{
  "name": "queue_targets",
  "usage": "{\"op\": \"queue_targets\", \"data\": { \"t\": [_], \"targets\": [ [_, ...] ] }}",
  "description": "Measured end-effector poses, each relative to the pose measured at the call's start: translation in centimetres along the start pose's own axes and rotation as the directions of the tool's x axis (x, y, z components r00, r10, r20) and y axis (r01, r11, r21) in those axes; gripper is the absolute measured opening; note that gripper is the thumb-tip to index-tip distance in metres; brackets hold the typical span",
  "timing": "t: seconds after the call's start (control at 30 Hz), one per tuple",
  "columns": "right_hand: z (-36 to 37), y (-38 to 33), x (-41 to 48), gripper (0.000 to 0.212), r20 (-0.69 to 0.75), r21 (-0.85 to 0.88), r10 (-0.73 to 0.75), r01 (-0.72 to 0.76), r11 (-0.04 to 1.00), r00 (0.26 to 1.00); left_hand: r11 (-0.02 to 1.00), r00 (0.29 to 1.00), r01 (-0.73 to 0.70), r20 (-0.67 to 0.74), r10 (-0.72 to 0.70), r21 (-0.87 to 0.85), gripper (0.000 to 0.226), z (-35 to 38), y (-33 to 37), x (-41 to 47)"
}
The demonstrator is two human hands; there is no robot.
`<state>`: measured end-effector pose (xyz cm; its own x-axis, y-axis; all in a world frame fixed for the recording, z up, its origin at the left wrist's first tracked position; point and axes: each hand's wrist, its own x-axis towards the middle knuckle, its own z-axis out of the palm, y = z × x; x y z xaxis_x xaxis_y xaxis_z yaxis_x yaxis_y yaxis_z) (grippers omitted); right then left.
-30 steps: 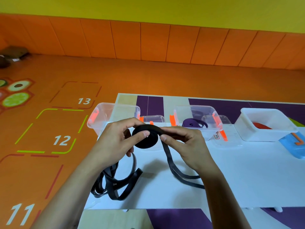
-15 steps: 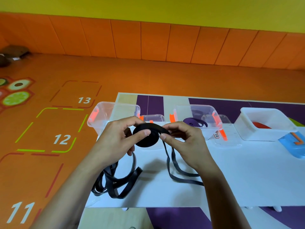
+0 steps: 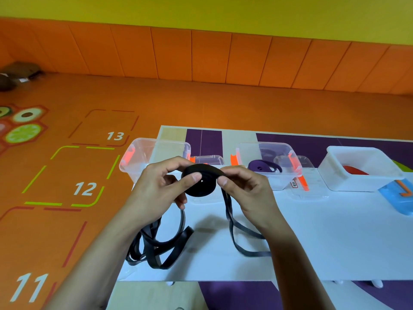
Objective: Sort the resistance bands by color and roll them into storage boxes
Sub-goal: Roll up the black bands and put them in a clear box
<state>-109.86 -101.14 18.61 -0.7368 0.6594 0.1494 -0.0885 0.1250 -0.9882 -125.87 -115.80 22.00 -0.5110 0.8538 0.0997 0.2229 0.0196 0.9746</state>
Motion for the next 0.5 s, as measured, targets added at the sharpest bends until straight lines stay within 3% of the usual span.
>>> {"op": "queue_targets", "data": {
  "t": [0.17,0.27,0.4,0.5],
  "targets": [
    [0.9,-0.2,-0.1,0.012,-0.073,0.054,0.017,-0.013,0.998,0.997,0.998,0.999,0.004,-0.049,-0.008,-0.07,0.021,0.8,-0.8,0.2],
    [0.8,0.4,0.4,0.019,-0.118,0.043,0.054,-0.049,0.998,0.992,0.985,0.997,0.08,0.012,-0.079,-0.156,0.024,1.4,-1.3,0.2],
    [-0.3,1.3,0.2,0.026,0.003,0.215,0.175,-0.171,0.961,0.985,0.966,0.977,0.178,0.155,-0.15,-0.188,0.02,1.5,-1.6,0.1],
    [-0.6,1.6,0.0,0.019,0.052,0.201,0.21,-0.217,0.955,0.976,0.948,0.965,0.23,0.176,-0.193,-0.221,0.014,1.6,-1.9,-0.1]
  ]
}}
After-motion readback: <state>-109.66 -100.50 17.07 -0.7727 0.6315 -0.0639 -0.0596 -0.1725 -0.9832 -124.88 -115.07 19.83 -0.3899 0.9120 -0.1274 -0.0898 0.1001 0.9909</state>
